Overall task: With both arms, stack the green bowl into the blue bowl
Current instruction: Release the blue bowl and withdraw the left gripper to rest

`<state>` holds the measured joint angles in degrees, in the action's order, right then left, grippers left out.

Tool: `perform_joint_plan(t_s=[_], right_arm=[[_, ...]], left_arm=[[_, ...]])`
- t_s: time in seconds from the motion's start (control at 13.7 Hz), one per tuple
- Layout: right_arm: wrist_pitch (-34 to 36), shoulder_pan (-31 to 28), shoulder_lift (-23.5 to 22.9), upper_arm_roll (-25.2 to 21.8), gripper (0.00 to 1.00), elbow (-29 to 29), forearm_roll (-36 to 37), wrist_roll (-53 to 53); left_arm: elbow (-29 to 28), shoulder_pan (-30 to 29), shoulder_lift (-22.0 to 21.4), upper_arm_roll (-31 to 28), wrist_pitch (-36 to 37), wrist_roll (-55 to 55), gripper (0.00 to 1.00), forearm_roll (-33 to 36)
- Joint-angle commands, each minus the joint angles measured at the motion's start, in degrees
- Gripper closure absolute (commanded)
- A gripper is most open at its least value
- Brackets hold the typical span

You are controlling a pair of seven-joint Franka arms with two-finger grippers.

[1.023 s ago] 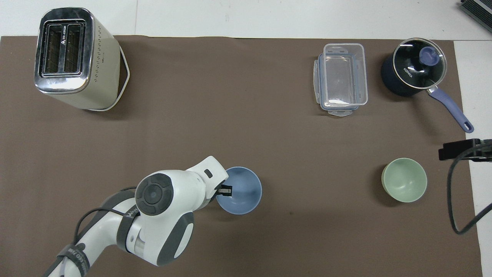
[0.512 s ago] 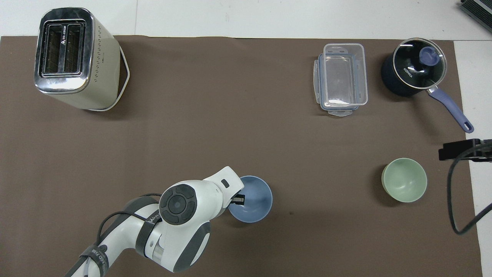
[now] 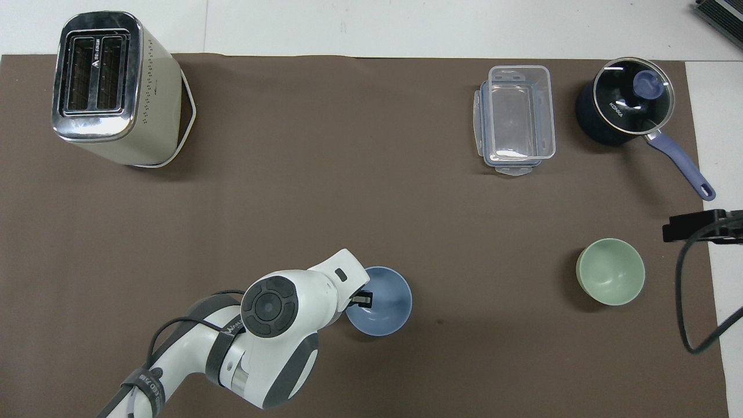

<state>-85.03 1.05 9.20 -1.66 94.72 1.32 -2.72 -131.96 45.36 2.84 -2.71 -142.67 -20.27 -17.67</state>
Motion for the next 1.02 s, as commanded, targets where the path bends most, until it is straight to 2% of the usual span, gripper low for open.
perform_joint_plan(t_s=[0.0, 0.22, 0.37, 0.51, 0.73, 0.95], right_arm=[[-0.49, -1.13, 1.26, -0.09, 0.00, 1.52, -0.27, 2.97], [-1.97, -4.21, 1.17, -0.01, 0.00, 3.44, -0.27, 7.98], [-5.92, -5.88, 1.34, -0.01, 0.00, 8.00, -0.27, 12.54], [-10.22, -6.85, 1.26, -0.01, 0.00, 12.40, -0.27, 14.67], [-15.59, -7.63, 0.73, -0.09, 0.00, 17.50, -0.27, 17.04], [-21.83, -8.60, 0.56, -0.09, 0.00, 22.78, -0.27, 19.15]], left_arm=[[3.27, -2.89, -0.38, -0.71, 3.26, 0.32, 0.00, 0.00], [6.09, -9.65, -2.92, -0.72, 9.05, 0.49, 0.00, 7.18], [6.53, -14.40, -6.69, -0.80, 12.31, 1.19, 0.00, 10.54], [9.42, -20.45, -8.64, -0.80, 17.31, 7.92, 0.00, 12.74], [21.26, -28.89, -7.77, -0.80, 30.66, 18.56, 0.00, 12.84], [29.45, -33.75, -6.28, -0.72, 37.09, 23.25, 0.00, 14.58]])
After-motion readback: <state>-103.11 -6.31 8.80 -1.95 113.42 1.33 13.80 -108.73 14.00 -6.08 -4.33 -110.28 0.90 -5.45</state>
